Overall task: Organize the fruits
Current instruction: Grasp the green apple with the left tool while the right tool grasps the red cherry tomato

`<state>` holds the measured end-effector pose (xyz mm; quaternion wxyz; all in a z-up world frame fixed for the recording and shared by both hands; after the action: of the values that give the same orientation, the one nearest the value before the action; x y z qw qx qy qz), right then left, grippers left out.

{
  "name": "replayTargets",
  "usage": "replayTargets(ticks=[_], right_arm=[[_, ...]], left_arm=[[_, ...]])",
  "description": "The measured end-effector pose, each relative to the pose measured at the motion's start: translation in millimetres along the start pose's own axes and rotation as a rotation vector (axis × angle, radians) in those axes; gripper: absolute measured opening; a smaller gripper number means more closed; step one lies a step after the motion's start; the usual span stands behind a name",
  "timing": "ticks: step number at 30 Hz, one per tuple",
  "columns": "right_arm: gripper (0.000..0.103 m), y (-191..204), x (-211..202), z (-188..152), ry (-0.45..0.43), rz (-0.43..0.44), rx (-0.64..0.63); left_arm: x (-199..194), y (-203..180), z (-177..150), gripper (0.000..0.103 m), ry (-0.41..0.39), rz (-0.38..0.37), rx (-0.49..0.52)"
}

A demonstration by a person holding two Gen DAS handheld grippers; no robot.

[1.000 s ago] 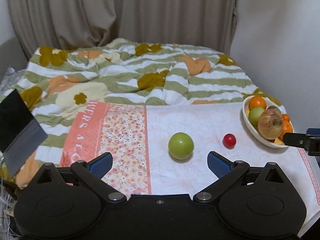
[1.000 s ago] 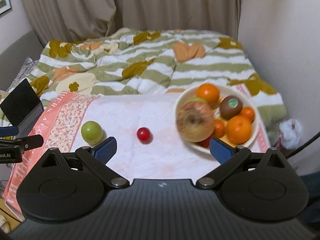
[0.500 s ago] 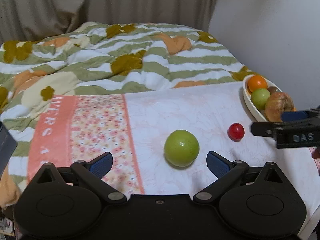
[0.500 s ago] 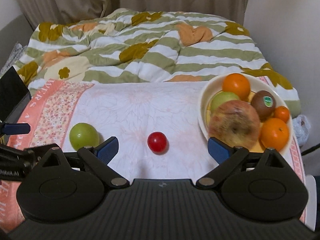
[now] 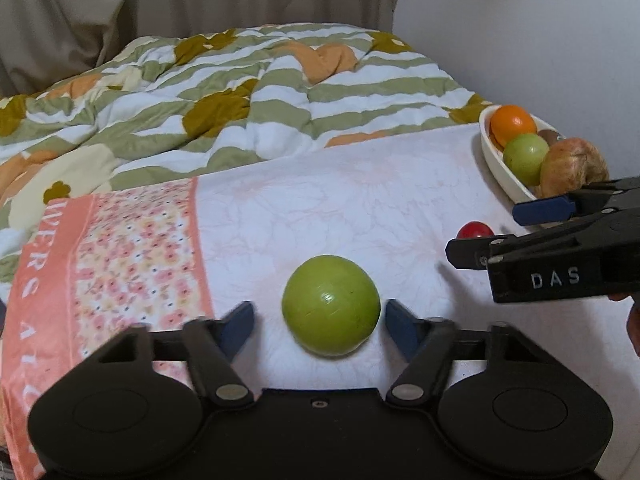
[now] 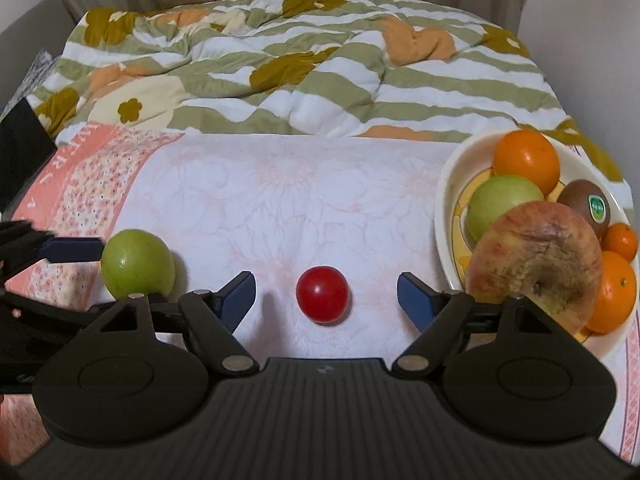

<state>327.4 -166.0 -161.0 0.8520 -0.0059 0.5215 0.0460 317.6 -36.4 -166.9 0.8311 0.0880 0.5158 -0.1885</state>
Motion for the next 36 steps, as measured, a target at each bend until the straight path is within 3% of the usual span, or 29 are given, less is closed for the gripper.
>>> replayTargets(ticks=[2,4,18,20,21,22,29,36], right_arm=[[0.092,1.4,0.6,-1.0,-0.004,-0.008,-0.010],[0.082,2.9,1.7,-2.1,-0.003,0.004,-0.012],[0.065,4.1,14.4,-7.1,0.020,0.020,-0.013],[0.059,4.1,14.3,-7.2,0.022,0.019,-0.014],[0.049,4.0,14.7,-7.3,0.021,0.016,-0.016],[0.046,3.7,14.4,-6.9,0.019,0.010,-0.023],[0.045,6.3,5.8,-5.5,-0.008,0.002,-0.023],[0.045,12.2,-28.6,-7.3,-0.067,-0.001,-0.035]], left_arm=[[3.5,-2.5,0.4,0.057,0.005,-0.026,-0.003],[3.5,-4.1,1.6,0.056,0.000,-0.016,0.010],[-3.9,16.3,-6.1,0.056,-0.005,0.016,-0.059],[-6.0,19.4,-8.3,0.056,-0.006,0.021,-0.070],[-7.2,20.9,-9.1,0.056,-0.008,0.022,-0.074],[-9.0,21.9,-9.8,0.056,-0.010,0.022,-0.077],[-31.3,22.1,-11.4,0.056,-0.052,0.029,-0.088],[-65.5,13.9,-9.6,0.056,-0.116,0.022,-0.085]])
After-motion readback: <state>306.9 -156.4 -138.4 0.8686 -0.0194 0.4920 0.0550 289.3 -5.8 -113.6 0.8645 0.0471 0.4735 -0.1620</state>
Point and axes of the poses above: each gripper's, at about its wrist camera, not at the fingertips, and x roughly the way its jaws point, y to its left, z to its top, the point moved 9 cm from there along x, roughly the way its jaws point, and after that the axes turned 6 degrees about y, right-handed, at the moved point
